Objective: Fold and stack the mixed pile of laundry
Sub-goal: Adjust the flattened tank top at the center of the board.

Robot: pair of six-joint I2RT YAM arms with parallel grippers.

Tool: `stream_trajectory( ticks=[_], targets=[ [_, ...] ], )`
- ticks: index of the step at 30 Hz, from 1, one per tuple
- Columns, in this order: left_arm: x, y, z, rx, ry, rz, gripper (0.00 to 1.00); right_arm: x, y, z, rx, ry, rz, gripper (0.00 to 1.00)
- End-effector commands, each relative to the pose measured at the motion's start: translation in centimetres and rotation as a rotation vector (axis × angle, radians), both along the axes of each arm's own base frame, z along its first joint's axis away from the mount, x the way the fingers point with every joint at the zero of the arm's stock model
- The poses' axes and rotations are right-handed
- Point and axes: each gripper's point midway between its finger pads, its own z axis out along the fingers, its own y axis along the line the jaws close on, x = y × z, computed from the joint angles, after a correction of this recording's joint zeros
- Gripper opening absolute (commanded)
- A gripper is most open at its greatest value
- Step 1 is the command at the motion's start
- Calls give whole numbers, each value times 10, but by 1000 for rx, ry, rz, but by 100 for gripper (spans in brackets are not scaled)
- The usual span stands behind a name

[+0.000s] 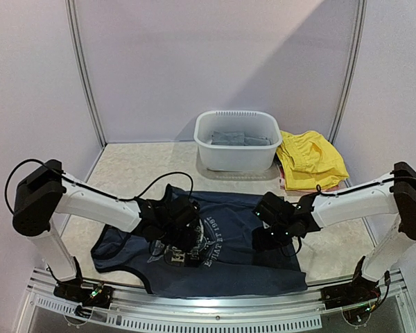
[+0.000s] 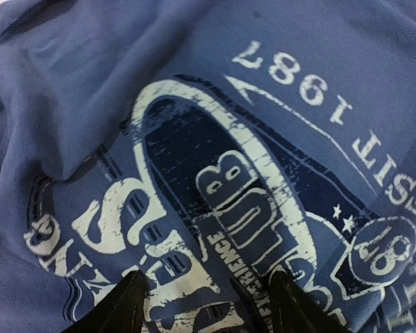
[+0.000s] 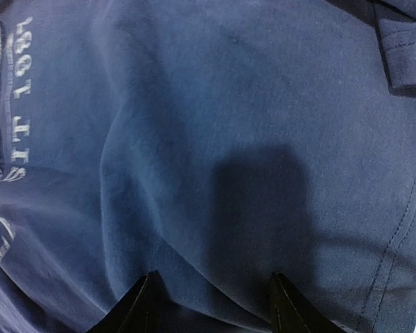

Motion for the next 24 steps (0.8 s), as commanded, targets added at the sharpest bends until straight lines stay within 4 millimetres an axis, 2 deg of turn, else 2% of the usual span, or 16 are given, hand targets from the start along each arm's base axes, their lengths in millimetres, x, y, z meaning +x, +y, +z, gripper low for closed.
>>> stream_trajectory(
  ticks=[1,3,6,9,11,18,24],
  targets=[
    [-42,23,0,117,53,-22,63,-41,-58,-12,-202,94,-98,57],
    [-31,24,20,114,-14,0,66,-24,-55,13,-185,0,-117,60],
    [-10,37,44,158,-102,45,69,4,-42,51,-173,-119,-131,63],
    [4,53,52,186,-117,99,69,28,-27,71,-132,-178,-135,64],
    [9,70,53,213,-123,139,68,42,-18,78,-95,-195,-140,64],
    [20,152,40,193,-63,428,62,77,11,65,-20,-155,-111,64],
    [19,191,40,78,-84,625,61,90,35,34,-22,-81,-47,63]
  ],
)
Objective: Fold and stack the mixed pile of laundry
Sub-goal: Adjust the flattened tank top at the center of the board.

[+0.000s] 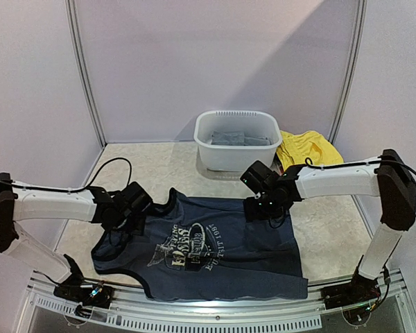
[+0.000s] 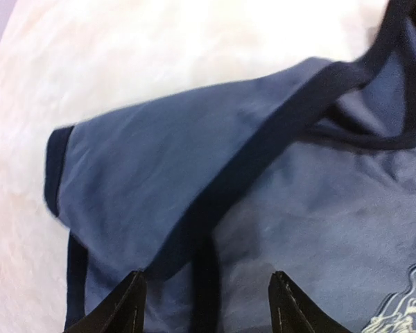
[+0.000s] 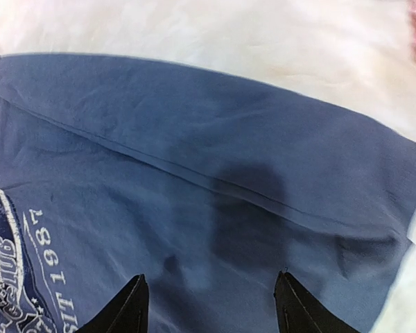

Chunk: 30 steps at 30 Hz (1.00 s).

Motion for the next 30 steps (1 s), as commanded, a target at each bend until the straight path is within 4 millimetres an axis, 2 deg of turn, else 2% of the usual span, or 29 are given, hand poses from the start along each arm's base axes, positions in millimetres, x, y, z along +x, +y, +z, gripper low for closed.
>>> stream_trajectory(
  ticks=[1,4,10,13,16,20,23,30],
  targets=[
    [0,22,6,-90,-67,150,61,9,23,-14,37,42,70,63],
    [-3,40,8,-117,-107,230,61,12,26,-23,43,64,85,63],
    [-2,51,9,-171,-150,293,61,16,25,-30,41,83,102,63],
    [2,50,0,-197,-146,297,60,18,24,-31,42,87,109,63],
    [9,46,-10,-232,-159,300,55,19,23,-33,41,91,116,63],
    [16,47,-15,-224,-183,312,47,18,23,-39,41,108,123,63],
    [22,45,-9,-252,-229,306,42,17,21,-44,36,111,118,63],
    [32,48,7,-202,-264,299,37,13,17,-59,38,144,102,62]
  ],
)
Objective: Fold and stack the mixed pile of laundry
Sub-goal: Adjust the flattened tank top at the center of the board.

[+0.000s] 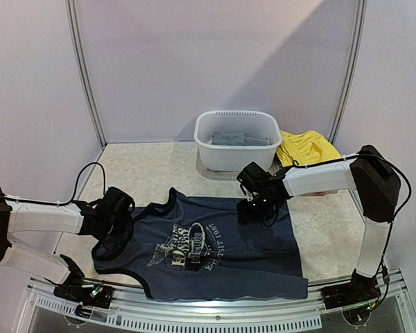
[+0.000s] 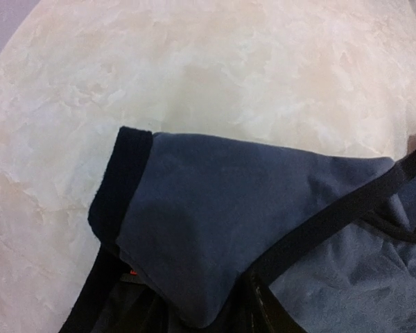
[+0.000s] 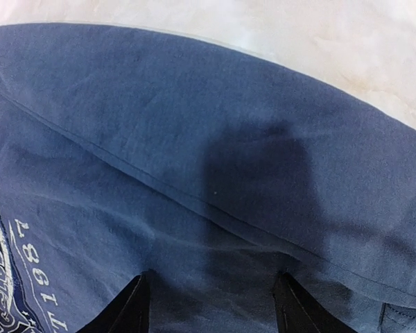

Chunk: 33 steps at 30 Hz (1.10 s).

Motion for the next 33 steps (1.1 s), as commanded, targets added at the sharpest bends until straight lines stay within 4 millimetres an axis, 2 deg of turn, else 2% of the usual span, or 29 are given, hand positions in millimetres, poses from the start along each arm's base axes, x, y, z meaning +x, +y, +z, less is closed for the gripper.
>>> stream_trajectory(
  ticks=[1,11,18,20,24,28,33],
  targets=[
    [16,2,21,22,-65,20,37,-3,-3,-18,-2,37,-8,62],
    [20,5,36,48,-78,19,40,-5,-7,-23,-12,47,-20,61],
    [23,3,40,53,-69,1,38,-7,-7,-26,-15,53,-16,61],
    [24,3,38,52,-72,-1,31,-7,-7,-27,-16,55,-15,61],
    [33,-5,34,21,-86,-47,0,-8,-7,-27,-17,54,-12,61],
    [51,4,46,65,-110,-16,0,-6,-6,-25,-8,45,-16,60],
    [80,31,61,43,-131,108,0,-2,-3,-18,5,31,-17,60]
  ],
)
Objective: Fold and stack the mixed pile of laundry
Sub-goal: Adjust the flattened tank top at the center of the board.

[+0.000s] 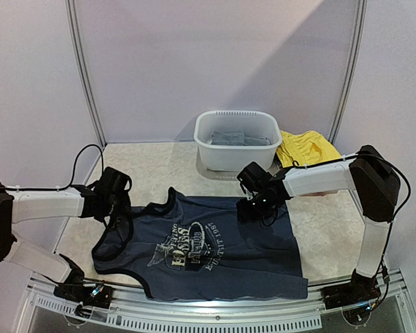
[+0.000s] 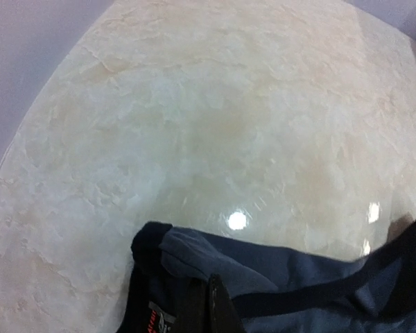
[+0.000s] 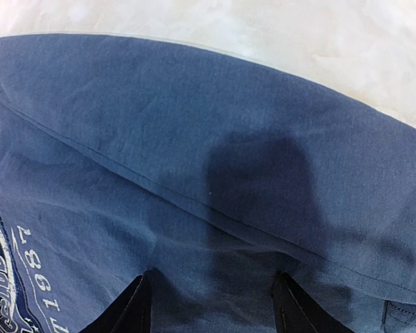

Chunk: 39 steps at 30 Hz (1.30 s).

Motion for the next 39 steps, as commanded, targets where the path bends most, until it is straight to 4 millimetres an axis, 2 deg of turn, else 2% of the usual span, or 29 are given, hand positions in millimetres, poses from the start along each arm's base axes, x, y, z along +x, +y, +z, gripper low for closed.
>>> stream_trajectory(
  ticks=[1,4,7,9,10,12,14,15,17,20,23,26,29,31,35,39],
  targets=[
    [35,24,22,-22,-58,115,0,-7,-7,-17,-22,50,-7,60],
    [49,47,17,-42,-41,218,0,-7,-8,-16,-25,47,-8,60],
    [62,69,-2,-108,10,312,0,-7,-9,-13,-28,39,-11,60],
    [70,79,-16,-180,42,357,15,-7,-10,-11,-27,34,-14,60],
    [73,81,-28,-236,68,357,26,-6,-9,-9,-25,30,-15,60],
    [79,77,-33,-302,67,340,47,-5,-11,-5,-26,23,-19,60],
    [79,76,-26,-285,37,329,69,-3,-11,1,-27,8,-25,60],
    [76,77,-19,-257,22,326,75,-1,-12,4,-28,1,-26,61],
    [70,77,-4,-176,-1,318,80,2,-13,10,-25,-11,-31,61],
    [61,68,20,-64,-31,265,78,8,-15,21,-20,-32,-37,61],
    [60,35,41,-6,-83,112,71,15,-23,29,-16,-49,-58,61],
    [65,-23,53,-33,-124,-137,67,20,-37,32,-29,-51,-85,60],
    [62,-77,47,-129,-96,-321,61,19,-53,31,-58,-47,-108,60],
    [58,-101,39,-150,-78,-391,60,17,-62,30,-78,-46,-125,60],
    [56,-138,26,-138,-50,-510,61,12,-80,32,-113,-50,-159,61],
    [61,-170,21,-143,-25,-625,61,9,-99,31,-146,-50,-195,62]
  ],
)
